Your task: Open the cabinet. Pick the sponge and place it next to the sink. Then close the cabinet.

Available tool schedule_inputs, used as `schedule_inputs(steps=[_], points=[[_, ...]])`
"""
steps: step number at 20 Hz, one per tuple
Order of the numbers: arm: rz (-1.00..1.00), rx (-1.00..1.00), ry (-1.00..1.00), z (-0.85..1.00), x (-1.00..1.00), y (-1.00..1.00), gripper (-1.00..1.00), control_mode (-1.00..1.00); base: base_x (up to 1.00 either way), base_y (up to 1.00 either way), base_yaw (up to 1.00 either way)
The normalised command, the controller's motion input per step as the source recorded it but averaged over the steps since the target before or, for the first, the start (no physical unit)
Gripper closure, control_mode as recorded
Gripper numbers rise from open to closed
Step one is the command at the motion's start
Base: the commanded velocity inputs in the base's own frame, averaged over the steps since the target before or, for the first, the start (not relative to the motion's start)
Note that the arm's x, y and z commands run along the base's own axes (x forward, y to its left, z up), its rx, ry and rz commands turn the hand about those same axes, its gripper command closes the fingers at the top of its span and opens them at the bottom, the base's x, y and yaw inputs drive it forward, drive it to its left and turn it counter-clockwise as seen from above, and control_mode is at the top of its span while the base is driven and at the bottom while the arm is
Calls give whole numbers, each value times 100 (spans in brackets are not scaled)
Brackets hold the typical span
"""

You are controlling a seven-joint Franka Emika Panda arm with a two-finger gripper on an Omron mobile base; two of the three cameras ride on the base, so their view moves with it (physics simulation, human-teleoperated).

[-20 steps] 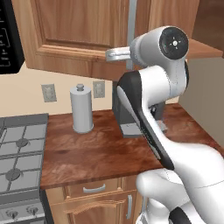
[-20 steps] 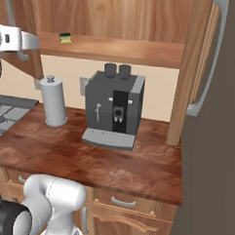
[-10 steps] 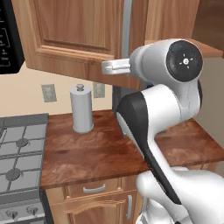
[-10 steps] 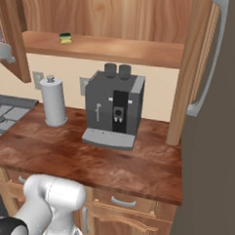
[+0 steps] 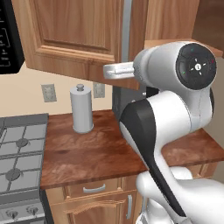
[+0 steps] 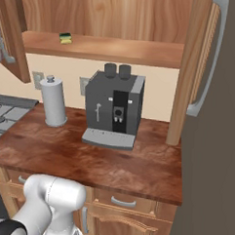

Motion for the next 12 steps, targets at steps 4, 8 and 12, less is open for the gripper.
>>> schedule_inputs(steps=[4,8,12], points=[[0,-3,0,0,-4,0,-100,-100,0,0,0],[-1,-1,0,0,-1,-19,-100,-100,0,0,0],[-2,0,0,0,-7,-72,-100,-100,0,0,0]])
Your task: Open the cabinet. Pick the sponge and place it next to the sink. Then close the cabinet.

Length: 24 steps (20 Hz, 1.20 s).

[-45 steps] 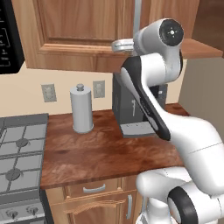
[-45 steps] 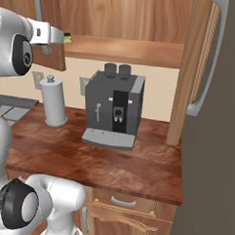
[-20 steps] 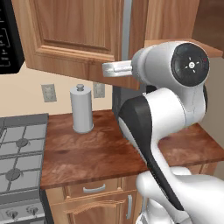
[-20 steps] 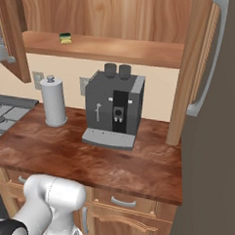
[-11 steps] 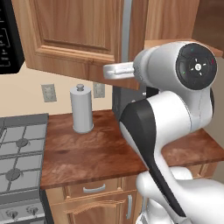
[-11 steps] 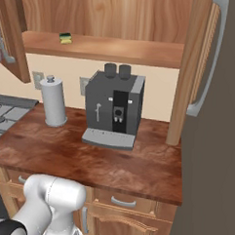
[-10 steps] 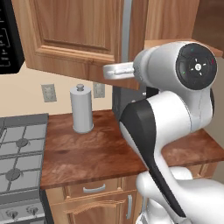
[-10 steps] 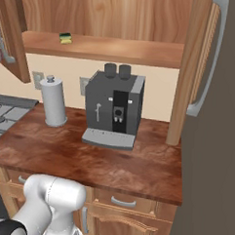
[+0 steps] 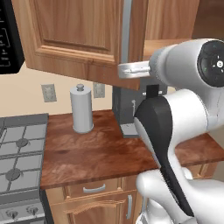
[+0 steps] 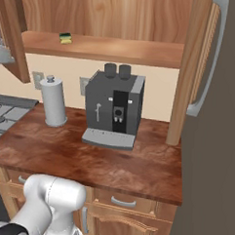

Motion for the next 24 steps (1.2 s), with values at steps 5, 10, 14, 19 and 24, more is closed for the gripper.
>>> schedule_inputs(steps=[5,10,14,19,24], points=[[-4,3,0,0,-9,-93,-100,-100,0,0,0],[-3,1,0,0,1,-69,-100,-100,0,0,0],[-5,8,0,0,25,-51,-100,-100,0,0,0],[-9,25,0,0,44,-26,-100,-100,0,0,0],[-11,35,0,0,54,-5,-100,-100,0,0,0]])
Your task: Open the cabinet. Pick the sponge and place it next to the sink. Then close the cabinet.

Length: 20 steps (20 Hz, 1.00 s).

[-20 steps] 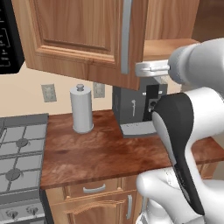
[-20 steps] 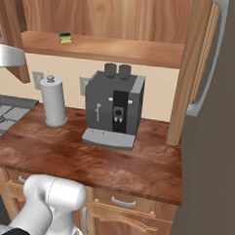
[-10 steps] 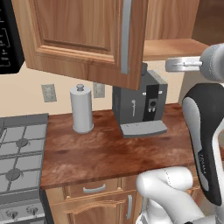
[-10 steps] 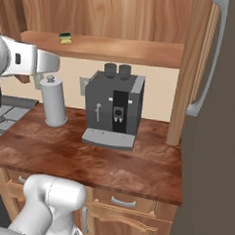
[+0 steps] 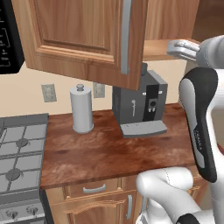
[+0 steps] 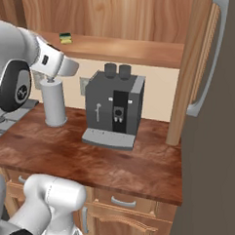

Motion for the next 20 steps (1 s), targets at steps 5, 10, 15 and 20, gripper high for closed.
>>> schedule_inputs(steps=[5,10,15,20], points=[[-1,36,0,0,54,0,-100,-100,0,0,0],[2,31,0,1,17,0,-100,-100,0,0,0],[26,20,0,0,0,15,-100,-100,0,0,0],[42,3,2,0,0,46,-100,-100,0,0,0]])
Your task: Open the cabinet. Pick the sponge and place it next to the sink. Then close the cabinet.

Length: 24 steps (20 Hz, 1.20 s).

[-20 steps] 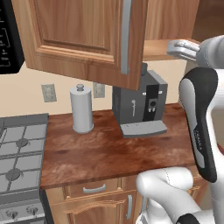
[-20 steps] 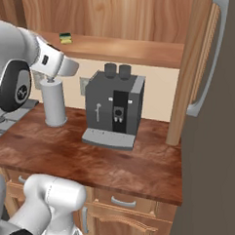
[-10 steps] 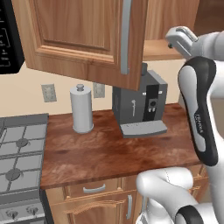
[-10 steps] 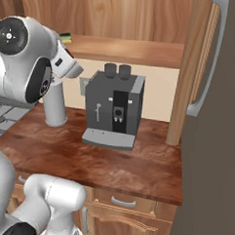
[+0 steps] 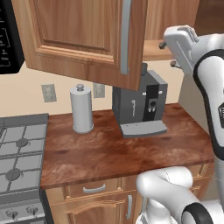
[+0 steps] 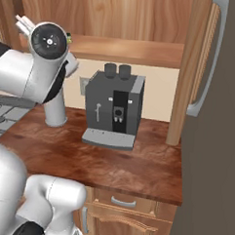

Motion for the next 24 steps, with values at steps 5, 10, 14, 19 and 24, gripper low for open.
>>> schedule_inputs(steps=[5,10,14,19,24], points=[[42,0,7,0,0,40,-100,-100,0,0,0],[33,0,9,0,0,13,-100,-100,0,0,0],[14,0,16,0,17,2,-100,-100,0,0,0],[0,0,20,0,34,27,-100,-100,0,0,0],[0,0,7,0,30,41,-100,-100,0,0,0]])
